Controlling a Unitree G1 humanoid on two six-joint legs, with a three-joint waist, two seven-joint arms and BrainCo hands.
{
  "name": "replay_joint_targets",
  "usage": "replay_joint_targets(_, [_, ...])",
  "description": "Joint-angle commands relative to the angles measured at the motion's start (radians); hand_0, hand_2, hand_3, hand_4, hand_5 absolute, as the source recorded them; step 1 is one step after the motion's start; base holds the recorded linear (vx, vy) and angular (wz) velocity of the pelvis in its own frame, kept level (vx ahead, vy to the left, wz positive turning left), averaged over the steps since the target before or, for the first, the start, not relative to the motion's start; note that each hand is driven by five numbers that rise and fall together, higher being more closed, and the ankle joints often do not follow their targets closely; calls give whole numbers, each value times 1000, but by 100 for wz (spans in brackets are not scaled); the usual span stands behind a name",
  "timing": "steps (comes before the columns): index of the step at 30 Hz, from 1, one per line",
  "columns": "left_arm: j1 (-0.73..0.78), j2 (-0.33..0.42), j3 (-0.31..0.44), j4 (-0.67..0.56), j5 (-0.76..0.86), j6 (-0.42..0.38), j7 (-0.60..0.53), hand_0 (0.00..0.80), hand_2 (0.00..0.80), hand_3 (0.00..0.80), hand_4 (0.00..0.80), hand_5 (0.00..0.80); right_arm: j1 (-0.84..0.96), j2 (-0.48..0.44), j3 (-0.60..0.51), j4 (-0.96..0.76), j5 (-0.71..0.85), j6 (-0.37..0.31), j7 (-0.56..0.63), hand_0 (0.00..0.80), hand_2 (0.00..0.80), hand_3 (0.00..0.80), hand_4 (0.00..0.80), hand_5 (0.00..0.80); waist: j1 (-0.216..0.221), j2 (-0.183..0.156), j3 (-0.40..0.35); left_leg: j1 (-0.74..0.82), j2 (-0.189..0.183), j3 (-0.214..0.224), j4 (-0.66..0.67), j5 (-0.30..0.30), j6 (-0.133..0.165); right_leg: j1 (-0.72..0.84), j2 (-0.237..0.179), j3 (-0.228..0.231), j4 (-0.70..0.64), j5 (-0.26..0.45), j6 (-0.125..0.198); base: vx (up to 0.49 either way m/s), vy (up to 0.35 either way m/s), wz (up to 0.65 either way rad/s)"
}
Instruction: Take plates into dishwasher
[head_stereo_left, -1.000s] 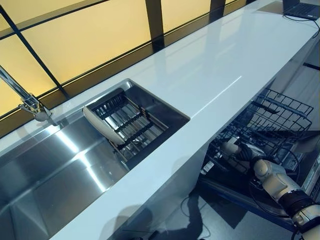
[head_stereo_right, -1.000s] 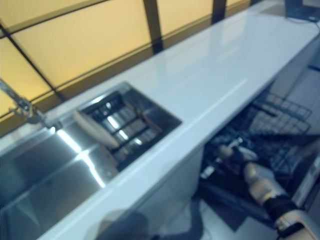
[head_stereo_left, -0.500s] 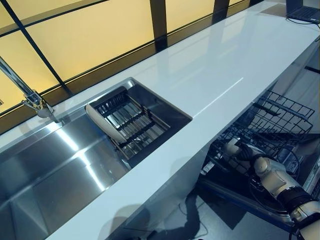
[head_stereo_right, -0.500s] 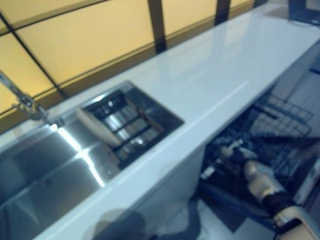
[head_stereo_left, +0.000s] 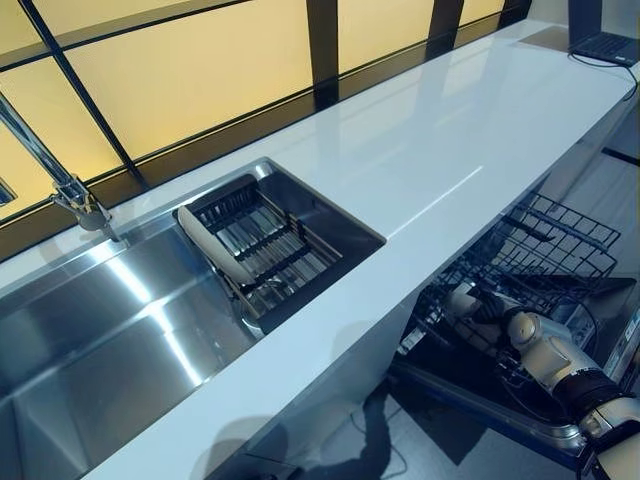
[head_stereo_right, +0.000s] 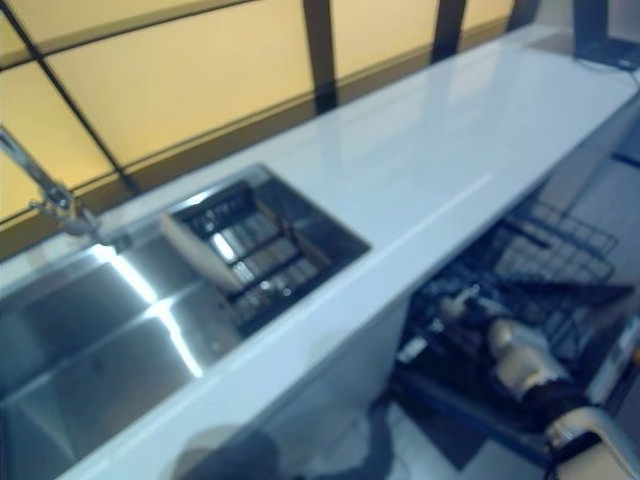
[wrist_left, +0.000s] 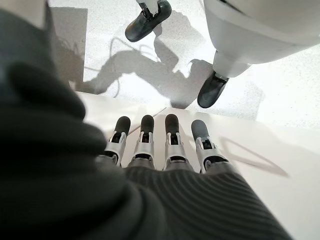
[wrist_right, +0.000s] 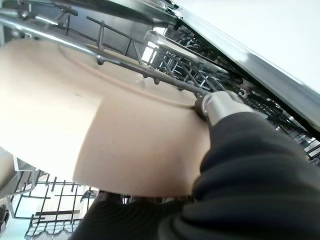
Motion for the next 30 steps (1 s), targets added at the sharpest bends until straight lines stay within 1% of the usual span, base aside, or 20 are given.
replay_joint_targets(1, [-78, 60, -10, 18, 60, -5, -1, 0, 0, 0, 0, 0, -5, 41, 39, -4, 13, -12, 38, 800, 800, 800, 800, 800, 17, -65, -21, 21, -18, 21, -4, -53, -4, -7, -25, 16, 39, -57, 57, 0, 0, 0])
replay_joint_targets(5, [-73, 62, -4, 13, 63, -4, -2, 0, 0, 0, 0, 0, 4, 38, 27, -26, 8, -12, 46, 800, 800, 800, 800, 800, 16, -70, -21, 21, -16, 20, -4, -52, -5, -4, -22, 19, 38, -57, 57, 0, 0, 0])
replay_joint_targets(6, [-73, 61, -5, 12, 63, -3, -1, 0, 0, 0, 0, 0, 3, 39, 26, -32, 8, -8, 45, 706, 706, 706, 706, 706, 16, -70, -21, 21, -16, 20, -4, -52, -4, -4, -21, 19, 38, -57, 58, 0, 0, 0])
replay_joint_targets(7, [-74, 62, -4, 12, 64, -1, -2, 0, 0, 0, 0, 0, 5, 37, 25, -35, 8, -9, 45, 590, 590, 590, 590, 590, 15, -72, -21, 21, -15, 21, -4, -51, -4, -3, -21, 19, 38, -56, 58, 0, 0, 0])
replay_joint_targets(8, [-75, 63, -3, 13, 65, 1, -3, 0, 0, 0, 0, 0, 9, 38, 22, -41, 5, -8, 48, 555, 555, 555, 555, 555, 15, -73, -21, 22, -14, 20, -4, -51, -4, -3, -20, 19, 38, -57, 57, 0, 0, 0])
replay_joint_targets(9, [-75, 63, -2, 13, 66, 3, -2, 0, 0, 0, 0, 0, 12, 41, 20, -46, 3, -5, 46, 496, 496, 496, 496, 496, 14, -75, -21, 21, -13, 20, -4, -50, -4, -2, -19, 20, 38, -57, 58, 0, 0, 0])
replay_joint_targets(10, [-74, 62, 1, 17, 68, -1, 2, 0, 0, 0, 0, 0, 14, 39, 18, -51, 1, -6, 47, 176, 176, 176, 176, 176, 13, -77, -22, 21, -13, 22, -4, -50, -4, -2, -17, 21, 36, -56, 57, 0, 0, 0])
replay_joint_targets(11, [-73, 62, 2, 17, 69, -1, 2, 0, 0, 0, 0, 0, 15, 39, 18, -53, 2, -5, 46, 122, 122, 122, 122, 122, 13, -77, -22, 21, -13, 22, -4, -50, -4, -2, -17, 21, 35, -56, 57, 0, 0, 0])
replay_joint_targets(12, [-72, 62, 3, 18, 69, -3, 4, 0, 0, 0, 0, 0, 17, 39, 17, -56, 4, -4, 43, 0, 0, 0, 0, 0, 13, -78, -22, 22, -12, 23, -4, -51, -4, -2, -16, 22, 36, -57, 57, 0, 0, 0])
replay_joint_targets(18, [-80, 62, 3, 12, 66, 4, 3, 0, 0, 0, 0, 0, 18, 41, 6, -68, -1, 3, 40, 0, 0, 0, 0, 0, 10, -78, -19, 23, -11, 24, -4, -51, -3, -2, -15, 25, 36, -57, 56, 0, 0, 0])
replay_joint_targets(30, [-76, 59, 9, 24, 70, -5, 7, 0, 0, 0, 0, 0, 28, 37, -9, -96, 10, 10, 7, 0, 0, 0, 0, 0, 5, -81, -19, 22, -12, 26, -4, -51, -4, 0, -10, 31, 27, -52, 56, 0, 0, 0])
